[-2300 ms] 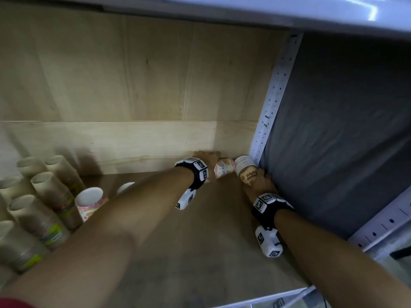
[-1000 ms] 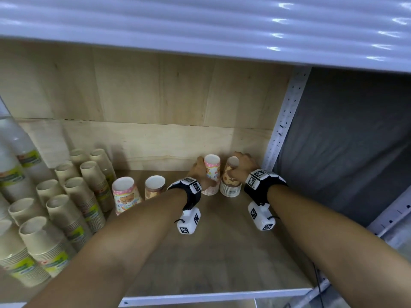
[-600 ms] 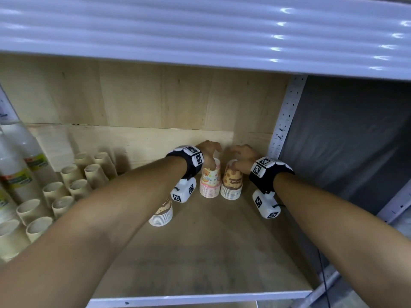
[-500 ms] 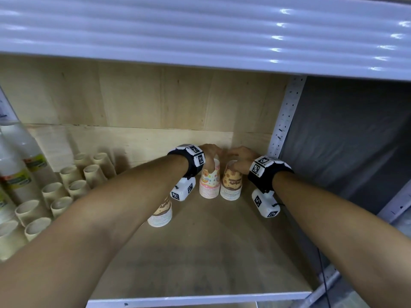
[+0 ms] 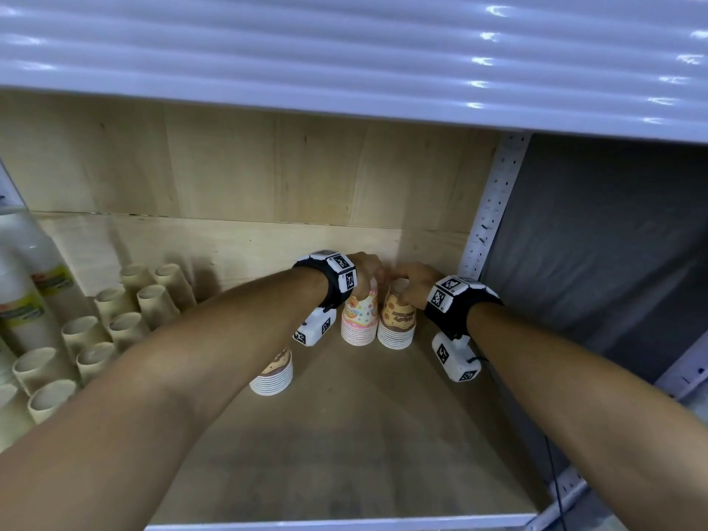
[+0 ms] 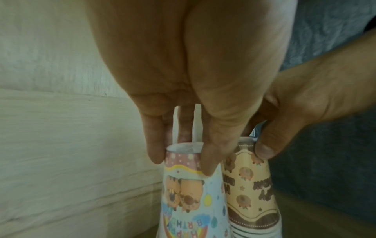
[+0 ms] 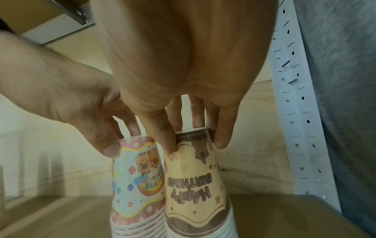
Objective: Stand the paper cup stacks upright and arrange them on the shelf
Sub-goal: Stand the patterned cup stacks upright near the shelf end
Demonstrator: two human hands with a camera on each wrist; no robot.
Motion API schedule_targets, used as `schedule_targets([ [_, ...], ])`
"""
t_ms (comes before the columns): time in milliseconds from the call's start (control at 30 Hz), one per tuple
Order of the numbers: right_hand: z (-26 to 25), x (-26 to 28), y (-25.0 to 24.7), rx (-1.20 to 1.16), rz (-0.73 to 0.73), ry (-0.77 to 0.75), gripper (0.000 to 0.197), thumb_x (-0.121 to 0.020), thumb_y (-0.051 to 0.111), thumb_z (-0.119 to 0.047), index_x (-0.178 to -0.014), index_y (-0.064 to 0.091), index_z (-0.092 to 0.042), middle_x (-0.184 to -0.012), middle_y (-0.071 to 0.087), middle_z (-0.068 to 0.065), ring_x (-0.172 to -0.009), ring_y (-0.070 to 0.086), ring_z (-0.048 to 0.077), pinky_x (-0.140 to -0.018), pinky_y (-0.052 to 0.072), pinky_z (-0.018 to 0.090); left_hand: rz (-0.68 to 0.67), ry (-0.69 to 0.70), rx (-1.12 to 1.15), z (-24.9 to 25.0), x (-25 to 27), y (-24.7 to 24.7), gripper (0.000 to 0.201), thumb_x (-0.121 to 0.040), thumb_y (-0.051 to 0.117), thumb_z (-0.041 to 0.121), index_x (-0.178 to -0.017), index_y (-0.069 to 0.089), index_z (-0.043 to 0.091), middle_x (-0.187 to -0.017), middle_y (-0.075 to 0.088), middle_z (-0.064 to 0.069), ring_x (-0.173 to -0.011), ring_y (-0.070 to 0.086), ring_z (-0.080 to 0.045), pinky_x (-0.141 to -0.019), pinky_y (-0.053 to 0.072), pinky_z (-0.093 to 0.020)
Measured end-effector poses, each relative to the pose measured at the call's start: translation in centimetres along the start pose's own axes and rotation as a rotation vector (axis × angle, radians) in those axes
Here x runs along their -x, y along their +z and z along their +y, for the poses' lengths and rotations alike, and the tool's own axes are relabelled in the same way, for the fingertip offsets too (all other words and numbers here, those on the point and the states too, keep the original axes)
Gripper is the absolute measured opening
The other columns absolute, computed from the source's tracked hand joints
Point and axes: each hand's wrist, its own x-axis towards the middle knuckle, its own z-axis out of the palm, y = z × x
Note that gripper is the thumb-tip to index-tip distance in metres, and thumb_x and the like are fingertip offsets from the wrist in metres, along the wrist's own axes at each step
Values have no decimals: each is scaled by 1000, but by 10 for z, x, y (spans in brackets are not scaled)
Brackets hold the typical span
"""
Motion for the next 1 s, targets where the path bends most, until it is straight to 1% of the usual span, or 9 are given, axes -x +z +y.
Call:
schedule_targets([
  [100,-1,-3,-2,7,-20,1,52,-81,68,-11,-131,59,-22,-131,59,5,-121,56,24,-96,44,28,-17,6,44,-3,-5,0,44,-91,62,2,-134,56,5,-125,56,-6,-100,53,-15,-47,37,-6],
  [133,-2,-3,-4,13,-25,-3,53,-80,69,-11,-131,60,-23,-130,59,5,-120,56,24,-96,45,29,-30,-2,51,-4,-5,-1,45,-90,62,2,-134,56,5,-122,55,-6,-102,53,-17,-51,39,-8],
  [233,-2,-5,-6,-5,1,-5,49,-81,68,-12,-128,62,-21,-129,60,5,-119,57,23,-97,45,30,-32,-19,84,-10,-8,-7,53,-83,70,5,-133,57,13,-133,55,-5,-117,55,-23,-73,40,-23],
  [367,-2,-10,-7,-64,72,-60,40,-86,61,-8,-125,64,-16,-129,61,4,-118,57,22,-98,46,29,41,-47,122,-17,-12,-11,54,-80,73,13,-132,58,15,-130,58,-6,-111,59,-24,-70,42,-24],
  [467,-3,-13,-9,-85,85,-72,37,-86,61,-9,-121,66,-17,-125,64,3,-116,59,21,-98,48,32,106,-44,126,-21,-19,-11,43,-83,71,12,-125,64,10,-125,62,-10,-104,62,-25,-58,42,-18],
  [600,-5,-16,-7,-106,173,-95,31,-86,60,-7,-116,69,-13,-118,68,5,-110,61,22,-93,50,31,151,-90,140,-29,-29,-7,46,-79,75,21,-123,64,12,-126,60,-6,-108,61,-27,-72,45,-25],
  [733,-3,-22,-4,-86,196,-114,28,-82,62,-5,-108,71,-13,-108,69,4,-104,63,21,-80,44,22,156,-105,147,-36,-38,-1,50,-79,74,30,-125,60,14,-127,52,-4,-111,56,-26,-74,41,-27],
  [867,1,-30,2,-76,169,-101,26,-81,63,-7,-106,70,-14,-108,69,4,-104,62,21,-79,41,21,141,-113,137,-40,-47,4,47,-83,72,27,-126,59,12,-128,51,-5,-114,54,-26,-76,40,-27],
  [1000,4,-38,8,-102,175,-75,23,-79,64,-17,-100,70,-22,-108,69,2,-102,63,21,-86,49,27,124,-160,184,-45,-53,8,50,-75,76,26,-121,59,16,-122,54,-3,-101,57,-26,-73,45,-29],
])
